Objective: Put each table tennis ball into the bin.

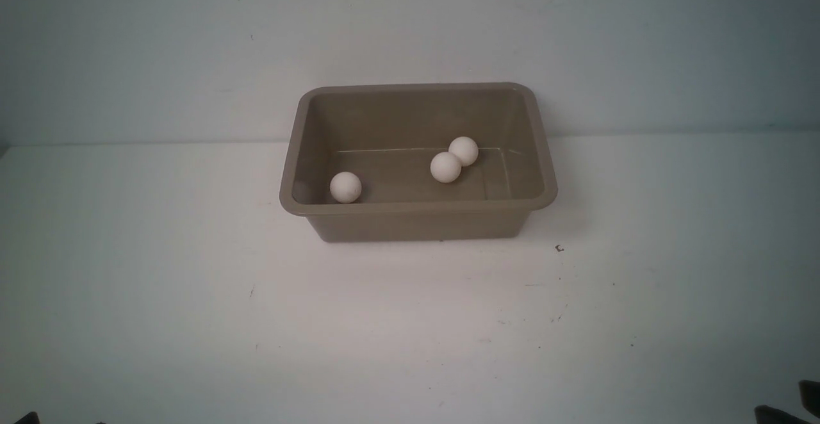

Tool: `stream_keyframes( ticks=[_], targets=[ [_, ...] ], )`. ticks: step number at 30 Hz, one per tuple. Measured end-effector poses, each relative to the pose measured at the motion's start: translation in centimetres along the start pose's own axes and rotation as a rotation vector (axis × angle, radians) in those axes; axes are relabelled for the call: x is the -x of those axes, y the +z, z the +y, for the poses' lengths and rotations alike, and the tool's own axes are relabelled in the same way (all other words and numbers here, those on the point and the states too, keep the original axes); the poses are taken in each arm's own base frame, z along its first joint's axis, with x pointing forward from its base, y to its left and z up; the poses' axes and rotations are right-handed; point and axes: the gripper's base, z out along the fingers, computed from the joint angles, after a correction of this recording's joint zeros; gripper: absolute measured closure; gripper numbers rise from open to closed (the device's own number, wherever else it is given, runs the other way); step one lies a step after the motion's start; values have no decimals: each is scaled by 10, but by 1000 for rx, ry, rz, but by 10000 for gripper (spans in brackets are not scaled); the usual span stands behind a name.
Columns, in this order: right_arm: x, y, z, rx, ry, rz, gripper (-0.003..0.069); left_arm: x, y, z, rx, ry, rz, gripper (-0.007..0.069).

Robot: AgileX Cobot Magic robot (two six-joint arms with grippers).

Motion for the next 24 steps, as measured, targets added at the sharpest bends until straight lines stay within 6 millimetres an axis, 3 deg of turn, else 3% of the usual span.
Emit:
stream_keyframes(
  ticks=[15, 24],
  targets=[
    [0, 0, 0, 1, 2, 0, 344, -1, 0, 2, 25, -30, 10, 230],
    [0, 0, 0, 1, 2, 0, 344, -2, -1, 8, 89, -133, 18, 230]
  ],
)
